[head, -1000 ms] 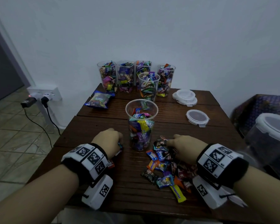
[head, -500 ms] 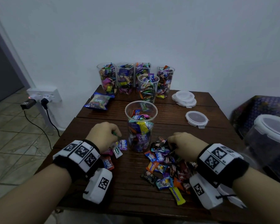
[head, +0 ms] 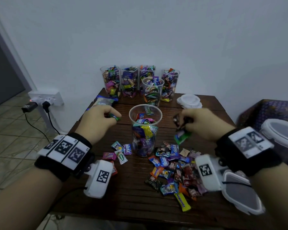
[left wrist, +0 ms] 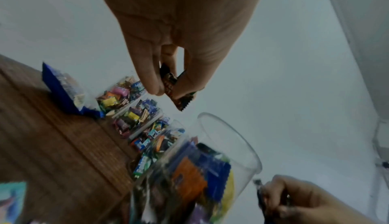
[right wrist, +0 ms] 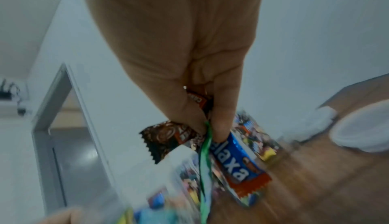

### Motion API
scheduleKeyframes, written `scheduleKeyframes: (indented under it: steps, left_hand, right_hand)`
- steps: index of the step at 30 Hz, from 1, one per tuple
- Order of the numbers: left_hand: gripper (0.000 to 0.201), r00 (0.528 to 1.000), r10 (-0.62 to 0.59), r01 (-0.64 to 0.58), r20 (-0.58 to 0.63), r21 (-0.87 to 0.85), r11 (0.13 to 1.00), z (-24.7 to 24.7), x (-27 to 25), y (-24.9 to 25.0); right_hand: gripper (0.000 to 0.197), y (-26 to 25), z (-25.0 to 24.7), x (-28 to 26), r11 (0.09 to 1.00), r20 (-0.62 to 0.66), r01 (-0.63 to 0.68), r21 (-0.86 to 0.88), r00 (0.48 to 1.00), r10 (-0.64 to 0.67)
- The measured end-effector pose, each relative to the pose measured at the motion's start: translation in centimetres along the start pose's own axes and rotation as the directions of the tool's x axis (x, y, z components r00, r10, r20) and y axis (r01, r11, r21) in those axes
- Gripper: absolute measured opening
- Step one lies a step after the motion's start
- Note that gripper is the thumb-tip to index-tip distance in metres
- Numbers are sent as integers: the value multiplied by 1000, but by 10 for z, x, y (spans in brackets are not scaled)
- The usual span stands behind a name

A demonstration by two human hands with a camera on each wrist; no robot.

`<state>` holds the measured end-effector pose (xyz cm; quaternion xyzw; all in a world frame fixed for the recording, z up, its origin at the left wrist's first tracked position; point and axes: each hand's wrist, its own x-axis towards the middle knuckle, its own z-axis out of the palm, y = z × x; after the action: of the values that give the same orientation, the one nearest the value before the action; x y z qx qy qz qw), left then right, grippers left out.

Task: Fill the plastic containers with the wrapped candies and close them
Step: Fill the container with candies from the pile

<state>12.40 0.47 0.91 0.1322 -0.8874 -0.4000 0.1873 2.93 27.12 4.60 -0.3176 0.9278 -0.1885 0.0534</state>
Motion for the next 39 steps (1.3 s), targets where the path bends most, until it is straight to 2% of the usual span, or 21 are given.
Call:
scheduleKeyframes:
  steps: [3,7,12,20,24,26,30,31,33,35,37,39]
  left_hand:
    - [35,998,22,-26,-61,-68,997,-7,6,8]
    - [37,994,78,-87,-78,-112,990,-8,12,19]
    - [33,992,90,-107,-93,-195,975,-2,9,28]
    - [35,990,113,-128,-82,-203,971,3,9,27]
    - [36,990,122,-136,-74,-220,966,6,10,26]
    - [37,990,121,-134,-72,-228,964,6,11,27]
    - [35,989,130,-144,-72,-243,959,7,12,31]
    - [32,988,133,-147,-72,-254,956,8,12,33]
    - [30,987,145,-159,-68,-277,948,10,12,38]
    - [33,981,187,-194,-51,-271,943,13,11,45]
    - [34,976,216,-214,-18,-252,944,16,10,51]
    - [30,975,221,-210,21,-229,950,19,11,54]
  right_hand:
    - [27,-11,-29,10,988,-164,60,141,986,-37]
    - [36,-35,-43,26,955,-239,170,243,965,-111]
    - [21,-64,-19,42,961,-174,212,175,968,-182]
    - [16,-69,2,46,979,-73,200,48,978,-197]
    - [31,-66,3,41,982,-61,183,53,982,-180]
    - [38,-61,4,38,978,-100,175,109,981,-165]
    - [53,-48,18,28,928,-241,171,330,966,-92]
    - [64,-45,24,26,910,-229,141,391,972,-52]
    - [89,-40,38,23,838,-120,68,541,993,-3]
    - [105,-37,55,23,750,-28,23,661,1000,-7]
    - [105,-34,71,25,717,-41,18,697,999,15]
    - [89,-33,78,26,689,-91,32,724,995,49]
